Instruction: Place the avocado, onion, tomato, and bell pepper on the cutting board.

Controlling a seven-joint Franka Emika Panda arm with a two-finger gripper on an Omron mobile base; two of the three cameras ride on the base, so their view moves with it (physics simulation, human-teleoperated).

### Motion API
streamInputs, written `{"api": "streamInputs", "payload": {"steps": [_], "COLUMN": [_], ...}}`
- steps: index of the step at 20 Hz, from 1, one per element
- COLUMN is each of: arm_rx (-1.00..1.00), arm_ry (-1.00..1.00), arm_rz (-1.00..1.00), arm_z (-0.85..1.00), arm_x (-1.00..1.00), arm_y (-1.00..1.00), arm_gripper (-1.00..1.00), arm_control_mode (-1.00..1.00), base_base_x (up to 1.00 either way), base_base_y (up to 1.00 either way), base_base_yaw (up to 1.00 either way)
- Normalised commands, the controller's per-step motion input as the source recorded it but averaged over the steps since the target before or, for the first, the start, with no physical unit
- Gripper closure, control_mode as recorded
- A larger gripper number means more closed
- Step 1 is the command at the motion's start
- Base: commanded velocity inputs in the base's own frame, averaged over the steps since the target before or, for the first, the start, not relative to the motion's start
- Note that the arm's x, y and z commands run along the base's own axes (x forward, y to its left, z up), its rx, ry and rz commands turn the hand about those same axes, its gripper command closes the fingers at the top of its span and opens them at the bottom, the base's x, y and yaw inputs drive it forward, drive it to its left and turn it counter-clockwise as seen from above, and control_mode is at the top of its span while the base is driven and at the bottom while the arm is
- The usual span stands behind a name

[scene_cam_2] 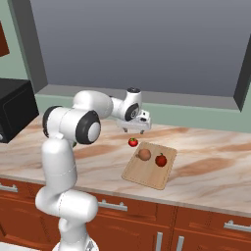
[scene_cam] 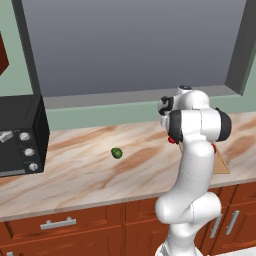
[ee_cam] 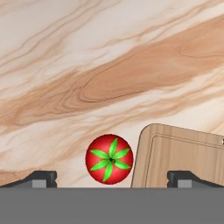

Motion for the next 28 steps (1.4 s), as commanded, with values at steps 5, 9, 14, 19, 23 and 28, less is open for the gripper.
{"api": "streamInputs", "payload": {"steps": [5, 9, 14, 19, 23, 28], "arm_rx": [0.0, 0.0, 0.0, 0.0, 0.0, 0.0], "arm_ry": [0.02, 0.01, 0.01, 0.01, 0.0, 0.02], "arm_rz": [0.0, 0.0, 0.0, 0.0, 0.0, 0.0], "arm_z": [-0.19, -0.21, -0.19, -0.19, -0.18, -0.21], "arm_x": [0.0, 0.0, 0.0, 0.0, -0.02, 0.0], "arm_y": [0.0, 0.0, 0.0, 0.0, 0.0, 0.0], "arm_gripper": [-1.0, -1.0, -1.0, -1.0, -1.0, -1.0], "arm_control_mode": [-1.0, -1.0, -1.0, -1.0, -1.0, -1.0], "base_base_x": [0.0, 0.0, 0.0, 0.0, 0.0, 0.0], "base_base_y": [0.0, 0.0, 0.0, 0.0, 0.0, 0.0], "base_base_yaw": [0.0, 0.0, 0.0, 0.0, 0.0, 0.0]}}
